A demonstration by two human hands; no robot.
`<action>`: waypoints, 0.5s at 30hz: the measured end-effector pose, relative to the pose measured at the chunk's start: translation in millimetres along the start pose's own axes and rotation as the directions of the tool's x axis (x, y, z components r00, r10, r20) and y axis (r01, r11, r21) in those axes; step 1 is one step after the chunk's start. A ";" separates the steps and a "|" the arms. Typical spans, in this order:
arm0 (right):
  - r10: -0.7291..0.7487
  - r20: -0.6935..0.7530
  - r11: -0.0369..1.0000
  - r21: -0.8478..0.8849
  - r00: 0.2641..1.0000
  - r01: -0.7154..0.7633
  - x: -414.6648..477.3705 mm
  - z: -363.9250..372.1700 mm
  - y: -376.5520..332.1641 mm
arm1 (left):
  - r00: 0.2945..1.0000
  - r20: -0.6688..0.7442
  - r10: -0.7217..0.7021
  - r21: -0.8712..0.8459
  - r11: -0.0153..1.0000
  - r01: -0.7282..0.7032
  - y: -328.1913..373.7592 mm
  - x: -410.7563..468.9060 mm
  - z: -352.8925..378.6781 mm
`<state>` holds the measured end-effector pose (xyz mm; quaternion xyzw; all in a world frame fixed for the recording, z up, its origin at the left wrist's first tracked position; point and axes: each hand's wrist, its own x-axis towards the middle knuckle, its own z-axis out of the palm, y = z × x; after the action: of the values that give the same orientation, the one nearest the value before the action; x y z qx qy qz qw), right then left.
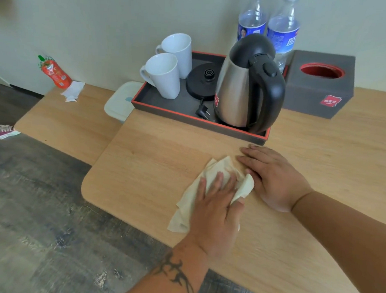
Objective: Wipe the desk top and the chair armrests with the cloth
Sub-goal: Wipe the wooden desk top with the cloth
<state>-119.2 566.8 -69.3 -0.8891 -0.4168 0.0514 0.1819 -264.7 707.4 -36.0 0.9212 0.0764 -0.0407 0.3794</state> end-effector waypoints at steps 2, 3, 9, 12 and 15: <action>0.004 0.006 0.999 0.033 1.000 -0.005 -1.0 -5.5 -1.1 | 0.983 0.000 -0.182 -0.359 0.918 0.170 11.3 -8.6 -14.6; 0.000 0.009 0.999 0.043 1.000 0.000 -2.3 -10.0 -1.8 | 0.963 -0.011 -0.269 -0.470 0.852 0.232 8.9 -14.5 -23.0; 0.042 0.092 0.988 -0.155 0.995 -0.027 -46.5 -35.3 22.3 | 0.981 -0.037 -0.188 -0.195 0.965 0.177 -36.8 -51.7 -47.3; 0.162 0.132 0.967 -0.218 0.978 -0.130 -73.9 -40.9 41.4 | 1.000 -0.018 -0.024 0.108 0.994 0.025 -38.3 -57.4 -15.1; 0.269 0.085 0.948 -0.199 0.959 -0.248 -92.2 -45.0 66.7 | 0.998 -0.055 0.017 0.200 0.980 -0.005 -15.8 -60.0 23.2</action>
<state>-119.7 445.1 -57.5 -0.9450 -0.3089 0.0852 0.0663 -327.0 695.5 -55.4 0.9558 0.0774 -0.0202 0.2831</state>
